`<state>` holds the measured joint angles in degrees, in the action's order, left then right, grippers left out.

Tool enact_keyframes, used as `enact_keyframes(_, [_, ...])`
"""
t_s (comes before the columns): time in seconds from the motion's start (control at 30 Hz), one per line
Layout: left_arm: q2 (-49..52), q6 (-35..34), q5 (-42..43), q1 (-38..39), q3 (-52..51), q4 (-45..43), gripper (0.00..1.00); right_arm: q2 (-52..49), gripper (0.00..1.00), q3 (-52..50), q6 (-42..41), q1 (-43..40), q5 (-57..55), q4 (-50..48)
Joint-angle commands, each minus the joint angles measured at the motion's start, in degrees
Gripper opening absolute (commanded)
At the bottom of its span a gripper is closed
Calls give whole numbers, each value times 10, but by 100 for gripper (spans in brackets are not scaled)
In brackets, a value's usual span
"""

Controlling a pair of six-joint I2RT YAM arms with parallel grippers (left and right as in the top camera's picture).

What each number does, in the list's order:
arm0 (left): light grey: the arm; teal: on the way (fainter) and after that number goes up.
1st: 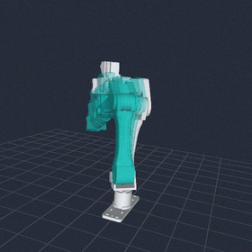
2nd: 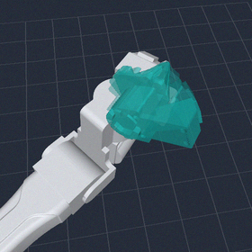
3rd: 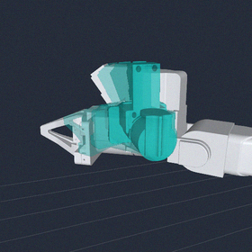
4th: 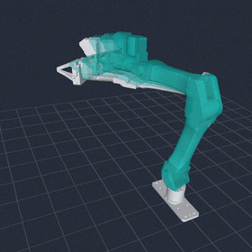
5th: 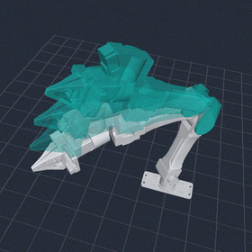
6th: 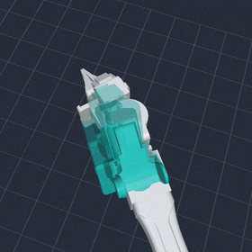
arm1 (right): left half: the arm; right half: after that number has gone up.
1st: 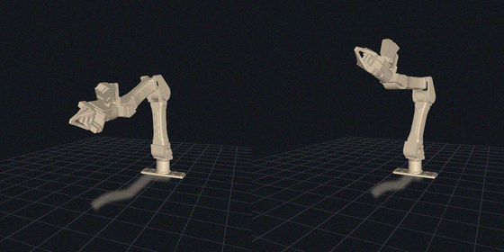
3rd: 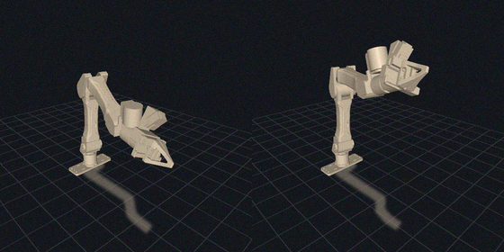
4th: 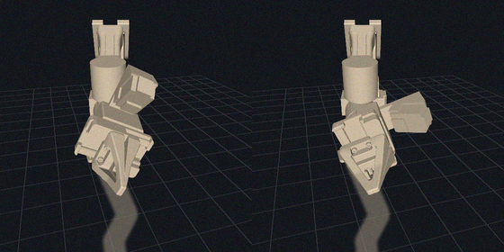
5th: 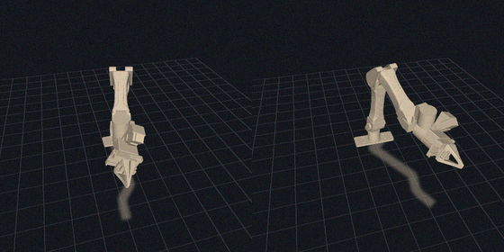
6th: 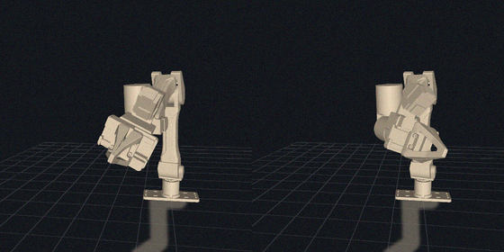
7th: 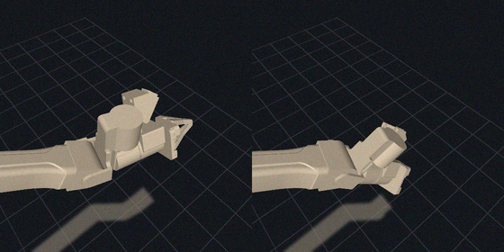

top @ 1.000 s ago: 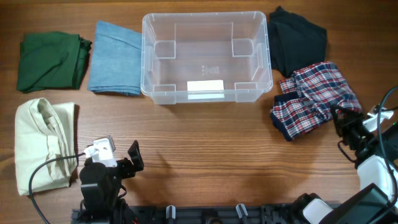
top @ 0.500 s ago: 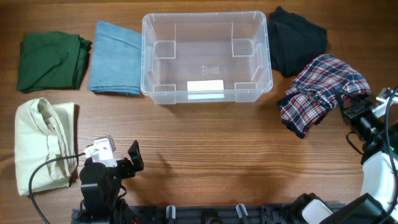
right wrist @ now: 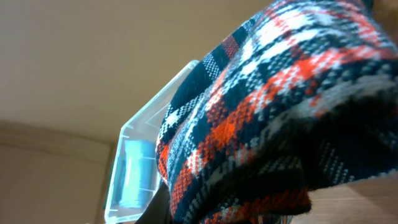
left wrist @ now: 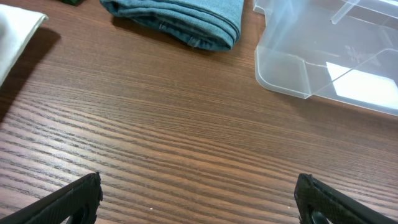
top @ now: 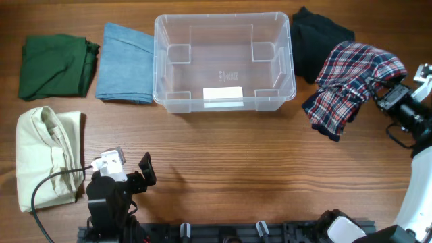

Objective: Pack container
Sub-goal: 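Lift the plaid garment with the right gripper off the table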

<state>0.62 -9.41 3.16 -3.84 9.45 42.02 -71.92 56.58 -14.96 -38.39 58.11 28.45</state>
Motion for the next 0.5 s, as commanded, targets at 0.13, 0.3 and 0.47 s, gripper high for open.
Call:
enact_keyframes(0.13, [-5,-9,11,-3,0,6,100,16,4,83,77,14,-25,57])
enact_keyframes(0.3, [-5,-9,11,-3,0,6,100,16,4,151,105,59,-90,110])
enact_keyframes(0.47, [-5,-9,11,-3,0,6,100,15,4,235,122,122,-160,155])
